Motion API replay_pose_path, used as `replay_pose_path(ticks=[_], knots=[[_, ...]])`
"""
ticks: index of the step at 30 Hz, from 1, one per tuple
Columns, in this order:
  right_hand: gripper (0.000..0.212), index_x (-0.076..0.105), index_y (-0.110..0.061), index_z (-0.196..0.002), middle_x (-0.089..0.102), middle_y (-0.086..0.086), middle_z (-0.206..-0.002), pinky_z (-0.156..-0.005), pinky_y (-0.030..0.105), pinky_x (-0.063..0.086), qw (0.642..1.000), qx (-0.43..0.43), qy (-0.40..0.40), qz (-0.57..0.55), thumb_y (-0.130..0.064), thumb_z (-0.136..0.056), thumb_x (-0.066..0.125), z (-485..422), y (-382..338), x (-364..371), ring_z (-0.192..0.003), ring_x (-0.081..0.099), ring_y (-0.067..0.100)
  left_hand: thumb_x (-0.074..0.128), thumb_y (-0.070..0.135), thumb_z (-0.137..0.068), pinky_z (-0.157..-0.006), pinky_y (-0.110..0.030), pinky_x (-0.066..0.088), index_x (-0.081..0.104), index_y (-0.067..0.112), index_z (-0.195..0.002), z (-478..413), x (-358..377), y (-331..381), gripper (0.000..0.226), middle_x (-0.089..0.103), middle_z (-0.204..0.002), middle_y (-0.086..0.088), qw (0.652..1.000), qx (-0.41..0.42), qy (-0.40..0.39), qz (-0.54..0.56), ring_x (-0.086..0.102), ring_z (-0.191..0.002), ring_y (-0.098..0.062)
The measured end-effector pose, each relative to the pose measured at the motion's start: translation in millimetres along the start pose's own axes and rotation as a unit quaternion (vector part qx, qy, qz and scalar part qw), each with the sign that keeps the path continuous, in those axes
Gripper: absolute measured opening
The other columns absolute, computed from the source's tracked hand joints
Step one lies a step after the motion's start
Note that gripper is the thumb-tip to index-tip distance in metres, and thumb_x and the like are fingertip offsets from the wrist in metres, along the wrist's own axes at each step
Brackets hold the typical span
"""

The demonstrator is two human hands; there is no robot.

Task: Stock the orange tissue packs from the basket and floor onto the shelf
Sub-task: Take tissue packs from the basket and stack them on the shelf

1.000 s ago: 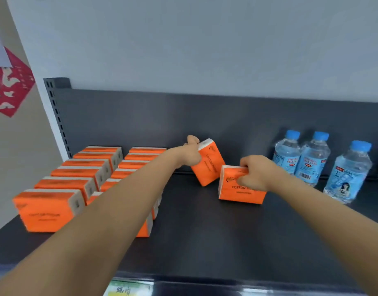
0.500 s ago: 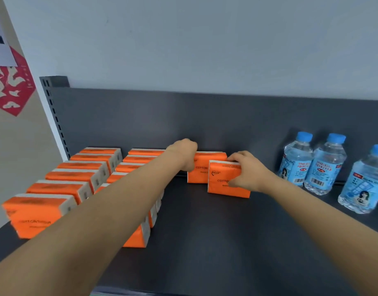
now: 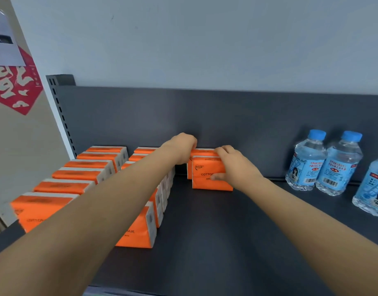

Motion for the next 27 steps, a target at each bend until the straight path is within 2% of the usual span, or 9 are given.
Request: replay_pose_path(ticks=[3,7,10,14,17,20,24,27], knots=[[0.079,0.033,-0.015,-0.143,0.033,0.006,-0.146,-0.101,0.04,0.043,1.0,0.01,0.0,0.008,-0.04,-0.08,0.073,-5.2,-5.6,2.7,-0.13,0.037,0.026,0.054,-0.003,-0.085,-0.084,-0.035,0.051,0.064,0.011,-0.112,2.5,-0.6,-0.9,0.032,0.062,-0.113,-0.009,1.0,0.004,-0.007,0.0,0.06,-0.102,-0.027],[0.079,0.033,-0.017,-0.143,0.036,0.004,-0.145,-0.097,0.039,0.046,0.999,0.017,0.009,0.032,-0.049,-0.08,0.069,-3.3,-7.4,4.4,-0.13,0.036,0.025,0.053,-0.004,-0.085,-0.091,-0.039,0.052,0.062,0.015,-0.12,8.6,-0.2,-3.8,0.041,0.062,-0.119,-0.007,1.0,0.011,-0.02,-0.008,0.059,-0.107,-0.026],[0.082,0.034,-0.019,-0.142,0.038,0.002,-0.145,-0.096,0.039,0.045,0.997,0.019,0.034,0.063,-0.06,-0.078,0.064,3.6,-7.5,-0.2,-0.133,0.035,0.022,0.054,-0.001,-0.086,-0.091,-0.04,0.051,0.053,0.019,-0.131,16.7,-2.8,-3.8,0.049,0.056,-0.125,-0.006,0.999,0.018,-0.008,-0.04,0.056,-0.112,-0.026],[0.084,0.032,-0.021,-0.143,0.034,0.003,-0.149,-0.103,0.041,0.042,0.996,0.018,0.048,0.077,-0.068,-0.078,0.057,19.0,-16.0,-14.3,-0.141,0.028,0.023,0.05,0.003,-0.09,-0.093,-0.038,0.047,0.035,0.018,-0.146,36.6,-19.2,-3.9,0.06,0.048,-0.137,-0.007,0.997,0.024,0.041,-0.054,0.051,-0.121,-0.027],[0.082,0.031,-0.02,-0.144,0.031,0.004,-0.151,-0.102,0.044,0.043,0.994,0.031,0.046,0.096,-0.07,-0.081,0.051,35.4,-31.6,-29.0,-0.142,0.025,0.027,0.047,0.021,-0.096,-0.098,-0.04,0.042,0.04,0.017,-0.142,59.3,-36.6,-6.6,0.047,0.049,-0.137,-0.007,0.991,0.029,0.075,-0.107,0.05,-0.122,-0.026],[0.075,0.035,-0.019,-0.141,0.033,0.004,-0.148,-0.096,0.043,0.046,0.992,0.025,0.057,0.112,-0.067,-0.085,0.047,52.9,-61.9,-43.2,-0.136,0.034,0.026,0.044,0.04,-0.096,-0.101,-0.041,0.036,0.043,0.018,-0.137,93.7,-51.6,-17.6,0.047,0.052,-0.135,-0.006,0.977,0.024,0.107,-0.183,0.05,-0.123,-0.026],[0.068,0.039,-0.019,-0.138,0.042,0.004,-0.141,-0.091,0.041,0.047,0.991,0.012,0.065,0.114,-0.064,-0.088,0.044,77.2,-118.5,-53.4,-0.126,0.044,0.027,0.04,0.057,-0.093,-0.104,-0.042,0.034,0.044,0.018,-0.135,158.0,-62.4,-53.0,0.058,0.05,-0.136,-0.006,0.983,-0.022,0.103,-0.148,0.046,-0.127,-0.027],[0.069,0.039,-0.017,-0.139,0.046,0.006,-0.137,-0.093,0.041,0.046,0.992,0.003,0.068,0.104,-0.065,-0.089,0.042,95.8,-168.3,-51.8,-0.124,0.046,0.028,0.038,0.065,-0.09,-0.1,-0.042,0.035,0.049,0.015,-0.128,216.9,-68.8,-87.8,0.064,0.052,-0.132,-0.007,0.984,-0.06,0.106,-0.126,0.047,-0.124,-0.028]])
Point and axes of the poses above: each hand's wrist, its own z-axis away from the middle knuckle, its own x-axis out of the palm, y = z × x, the point moved 7 cm from there along -z, towards the middle knuckle
